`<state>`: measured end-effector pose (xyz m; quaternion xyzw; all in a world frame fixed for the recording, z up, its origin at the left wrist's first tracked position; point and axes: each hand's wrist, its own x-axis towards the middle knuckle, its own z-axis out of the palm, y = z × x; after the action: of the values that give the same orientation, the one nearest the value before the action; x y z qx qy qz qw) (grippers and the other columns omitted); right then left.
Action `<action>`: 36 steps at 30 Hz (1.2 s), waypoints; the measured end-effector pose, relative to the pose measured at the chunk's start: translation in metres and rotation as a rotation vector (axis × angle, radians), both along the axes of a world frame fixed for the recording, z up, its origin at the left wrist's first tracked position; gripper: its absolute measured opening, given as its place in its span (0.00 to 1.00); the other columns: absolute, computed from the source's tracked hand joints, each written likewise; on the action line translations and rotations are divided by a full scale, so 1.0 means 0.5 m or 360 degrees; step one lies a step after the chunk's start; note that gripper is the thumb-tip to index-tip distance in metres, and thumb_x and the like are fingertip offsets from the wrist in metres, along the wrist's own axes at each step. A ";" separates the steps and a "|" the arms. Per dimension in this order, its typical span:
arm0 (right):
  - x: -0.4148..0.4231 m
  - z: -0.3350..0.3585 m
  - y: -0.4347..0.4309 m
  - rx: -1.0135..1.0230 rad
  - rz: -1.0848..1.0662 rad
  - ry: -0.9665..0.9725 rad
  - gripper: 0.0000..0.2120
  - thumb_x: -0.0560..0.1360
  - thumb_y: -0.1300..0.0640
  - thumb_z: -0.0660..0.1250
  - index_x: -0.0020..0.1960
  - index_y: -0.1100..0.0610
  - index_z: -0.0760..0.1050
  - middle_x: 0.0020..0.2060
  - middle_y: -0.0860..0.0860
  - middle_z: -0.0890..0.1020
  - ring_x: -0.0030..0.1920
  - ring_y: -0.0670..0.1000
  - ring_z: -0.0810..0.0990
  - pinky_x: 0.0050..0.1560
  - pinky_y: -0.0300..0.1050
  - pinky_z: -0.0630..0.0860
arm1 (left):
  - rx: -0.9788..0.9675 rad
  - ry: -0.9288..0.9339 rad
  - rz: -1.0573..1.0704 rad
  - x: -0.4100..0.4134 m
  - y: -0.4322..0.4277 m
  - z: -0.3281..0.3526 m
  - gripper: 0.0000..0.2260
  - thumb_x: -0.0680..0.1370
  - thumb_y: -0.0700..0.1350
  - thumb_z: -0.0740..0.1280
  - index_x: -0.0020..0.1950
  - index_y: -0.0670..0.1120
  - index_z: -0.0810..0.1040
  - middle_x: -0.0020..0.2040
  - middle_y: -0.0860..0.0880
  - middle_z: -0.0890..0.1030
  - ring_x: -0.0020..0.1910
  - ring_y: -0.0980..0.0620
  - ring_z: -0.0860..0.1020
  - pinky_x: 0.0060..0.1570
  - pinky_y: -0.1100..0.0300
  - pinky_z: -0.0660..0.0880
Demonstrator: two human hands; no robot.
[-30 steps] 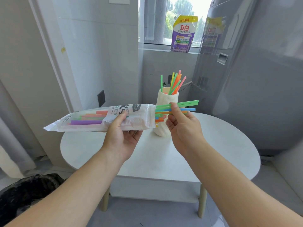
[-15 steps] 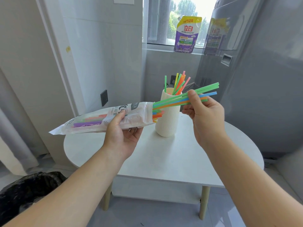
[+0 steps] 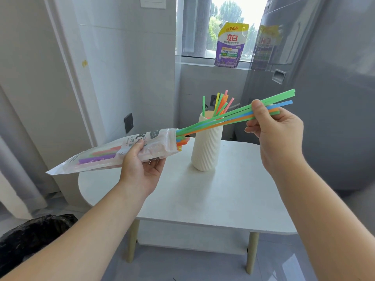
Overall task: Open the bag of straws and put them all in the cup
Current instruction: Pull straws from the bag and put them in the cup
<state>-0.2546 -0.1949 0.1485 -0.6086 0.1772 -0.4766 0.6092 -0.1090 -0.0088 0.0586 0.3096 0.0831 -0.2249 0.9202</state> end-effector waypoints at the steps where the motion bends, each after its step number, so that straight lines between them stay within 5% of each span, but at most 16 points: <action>1: -0.003 0.003 -0.004 -0.0001 -0.0012 -0.0004 0.09 0.77 0.56 0.72 0.39 0.57 0.81 0.28 0.48 0.83 0.29 0.48 0.80 0.37 0.42 0.82 | -0.0002 0.0007 0.0014 0.003 0.001 -0.001 0.18 0.79 0.46 0.70 0.69 0.46 0.77 0.53 0.45 0.87 0.52 0.48 0.87 0.50 0.54 0.84; 14: -0.038 0.030 -0.039 0.0029 -0.0214 -0.0083 0.10 0.77 0.54 0.73 0.38 0.55 0.81 0.27 0.48 0.82 0.28 0.47 0.79 0.37 0.41 0.80 | -0.0003 -0.0005 0.0047 0.001 -0.005 -0.007 0.18 0.79 0.45 0.70 0.69 0.46 0.77 0.47 0.46 0.88 0.45 0.49 0.88 0.43 0.55 0.84; 26: -0.047 0.104 -0.027 -0.0535 -0.0561 -0.0023 0.09 0.77 0.51 0.72 0.39 0.50 0.80 0.32 0.48 0.83 0.28 0.43 0.81 0.33 0.38 0.80 | 0.0015 -0.0024 -0.0069 -0.020 -0.025 -0.004 0.12 0.79 0.44 0.70 0.62 0.47 0.79 0.49 0.47 0.88 0.46 0.50 0.87 0.46 0.56 0.84; 31: -0.013 0.118 -0.021 -0.0739 -0.0552 0.0197 0.07 0.77 0.50 0.71 0.43 0.52 0.82 0.36 0.50 0.84 0.35 0.51 0.85 0.41 0.49 0.84 | 0.0007 -0.0023 -0.0091 -0.028 -0.031 -0.003 0.12 0.79 0.44 0.70 0.62 0.47 0.79 0.46 0.47 0.88 0.48 0.49 0.86 0.47 0.55 0.84; 36: 0.036 0.150 -0.022 -0.0883 -0.0518 0.0326 0.09 0.77 0.49 0.71 0.46 0.55 0.83 0.39 0.50 0.85 0.37 0.50 0.85 0.43 0.49 0.84 | -0.0006 -0.0017 -0.0102 -0.028 -0.033 -0.002 0.14 0.79 0.44 0.70 0.64 0.48 0.78 0.47 0.47 0.88 0.46 0.49 0.86 0.42 0.56 0.84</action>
<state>-0.2368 -0.2060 0.2234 -0.7597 0.1957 -0.5340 0.3153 -0.1232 -0.0251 0.0574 0.3114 0.0677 -0.2528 0.9135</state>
